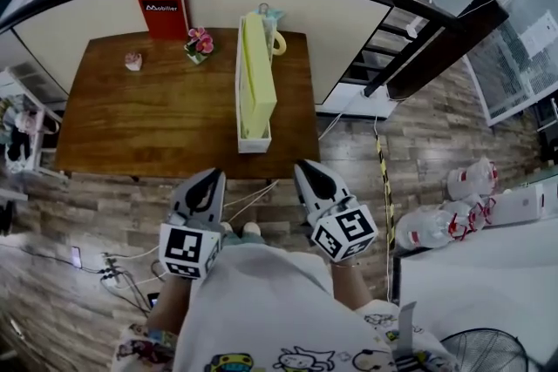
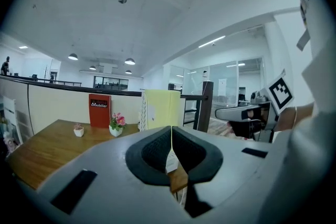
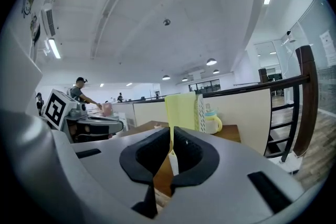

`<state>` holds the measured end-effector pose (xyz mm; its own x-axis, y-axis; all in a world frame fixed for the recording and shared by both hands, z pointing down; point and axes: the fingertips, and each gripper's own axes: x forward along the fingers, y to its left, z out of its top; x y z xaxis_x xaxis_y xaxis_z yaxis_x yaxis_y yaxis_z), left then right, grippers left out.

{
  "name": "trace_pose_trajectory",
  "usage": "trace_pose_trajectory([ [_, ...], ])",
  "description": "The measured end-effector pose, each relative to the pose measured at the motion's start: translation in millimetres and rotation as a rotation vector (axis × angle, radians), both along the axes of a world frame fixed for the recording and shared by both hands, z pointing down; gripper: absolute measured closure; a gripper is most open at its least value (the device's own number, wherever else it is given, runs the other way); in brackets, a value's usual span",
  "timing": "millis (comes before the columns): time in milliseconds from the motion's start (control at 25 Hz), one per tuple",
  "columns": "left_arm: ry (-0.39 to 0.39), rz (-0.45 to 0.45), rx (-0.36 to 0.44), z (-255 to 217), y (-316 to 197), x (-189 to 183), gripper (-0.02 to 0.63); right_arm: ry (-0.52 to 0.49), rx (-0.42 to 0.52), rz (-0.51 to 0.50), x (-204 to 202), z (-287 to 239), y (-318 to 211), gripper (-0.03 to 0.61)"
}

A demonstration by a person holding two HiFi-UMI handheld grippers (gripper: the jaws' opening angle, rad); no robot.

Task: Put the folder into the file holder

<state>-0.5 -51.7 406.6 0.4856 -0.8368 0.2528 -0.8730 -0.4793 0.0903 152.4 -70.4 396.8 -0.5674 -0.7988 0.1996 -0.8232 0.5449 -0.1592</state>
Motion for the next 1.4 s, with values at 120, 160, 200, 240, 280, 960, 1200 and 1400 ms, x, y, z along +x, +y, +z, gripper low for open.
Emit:
trace_pose_trajectory([
  [120, 0.020, 0.031, -0.008, 1, 2, -1, 0.606, 0.003, 0.008, 0.010, 3, 0, 1, 0.572],
  [160, 0.028, 0.044, -0.011, 2, 2, -1, 0.606, 0.008, 0.011, 0.018, 4, 0, 0, 0.574],
  [200, 0.038, 0.056, -0.014, 3, 2, -2, 0.606, 0.014, 0.015, 0.027, 5, 1, -1, 0.577],
  [240, 0.048, 0.065, -0.016, 3, 2, -2, 0.606, 0.019, 0.019, 0.035, 6, 2, -1, 0.577],
  [280, 0.055, 0.071, -0.017, 3, 1, -3, 0.606, 0.023, 0.022, 0.043, 7, 3, -1, 0.578],
  [960, 0.017, 0.078, -0.018, 11, -6, -24, 0.611, 0.044, 0.025, 0.048, -6, 11, -5, 0.580],
  [1200, 0.009, 0.079, -0.017, 12, -4, -26, 0.611, 0.051, 0.025, 0.046, -7, 12, -3, 0.580],
  [1400, 0.001, 0.080, -0.010, 11, -2, -29, 0.611, 0.057, 0.022, 0.047, -8, 12, -2, 0.580],
])
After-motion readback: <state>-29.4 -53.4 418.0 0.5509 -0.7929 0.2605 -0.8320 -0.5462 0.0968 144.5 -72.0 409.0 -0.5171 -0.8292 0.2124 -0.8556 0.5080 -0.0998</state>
